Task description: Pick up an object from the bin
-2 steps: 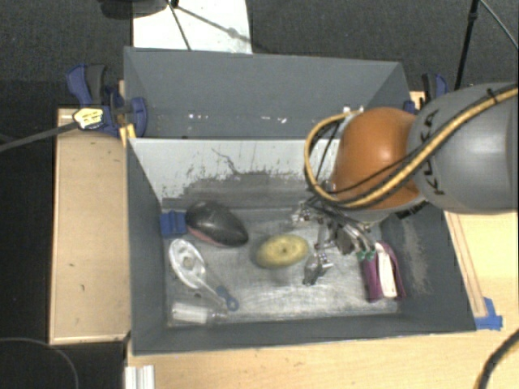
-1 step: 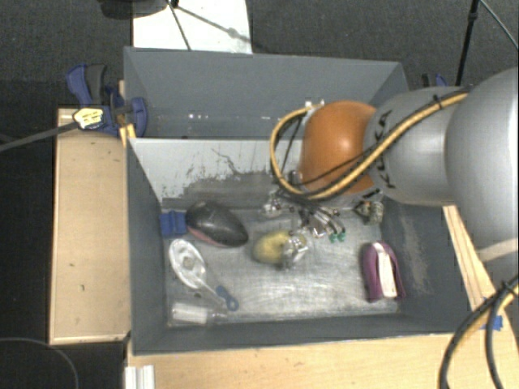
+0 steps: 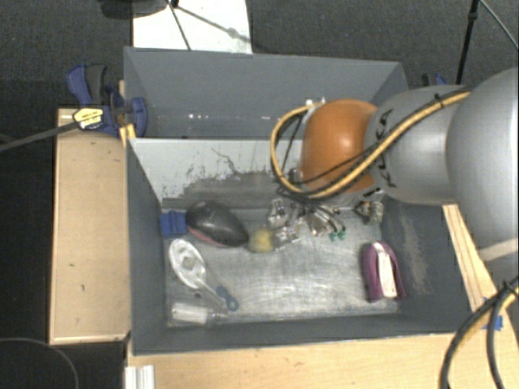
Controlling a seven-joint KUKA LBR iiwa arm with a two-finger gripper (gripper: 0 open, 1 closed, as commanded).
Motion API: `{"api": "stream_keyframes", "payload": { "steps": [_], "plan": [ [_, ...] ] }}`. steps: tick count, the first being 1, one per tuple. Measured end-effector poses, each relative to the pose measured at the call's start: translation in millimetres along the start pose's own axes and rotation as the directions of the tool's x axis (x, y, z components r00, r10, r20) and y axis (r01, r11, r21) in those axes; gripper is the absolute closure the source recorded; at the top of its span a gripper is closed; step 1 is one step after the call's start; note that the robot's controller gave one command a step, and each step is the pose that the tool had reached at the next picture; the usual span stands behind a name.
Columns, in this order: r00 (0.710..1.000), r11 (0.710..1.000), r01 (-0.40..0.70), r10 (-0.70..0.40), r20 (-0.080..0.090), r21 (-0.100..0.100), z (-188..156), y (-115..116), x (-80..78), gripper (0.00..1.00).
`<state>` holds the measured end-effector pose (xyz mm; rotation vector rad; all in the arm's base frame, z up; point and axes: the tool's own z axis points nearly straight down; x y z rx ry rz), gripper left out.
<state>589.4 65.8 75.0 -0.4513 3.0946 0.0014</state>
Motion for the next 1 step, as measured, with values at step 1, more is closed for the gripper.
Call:
{"api": "stream_keyframes", "payload": {
  "steps": [1],
  "plan": [
    [0.998, 0.998, 0.065, -0.065, -0.003, 0.0, -152.8, 9.6, 27.7, 1.0]
  ]
}}
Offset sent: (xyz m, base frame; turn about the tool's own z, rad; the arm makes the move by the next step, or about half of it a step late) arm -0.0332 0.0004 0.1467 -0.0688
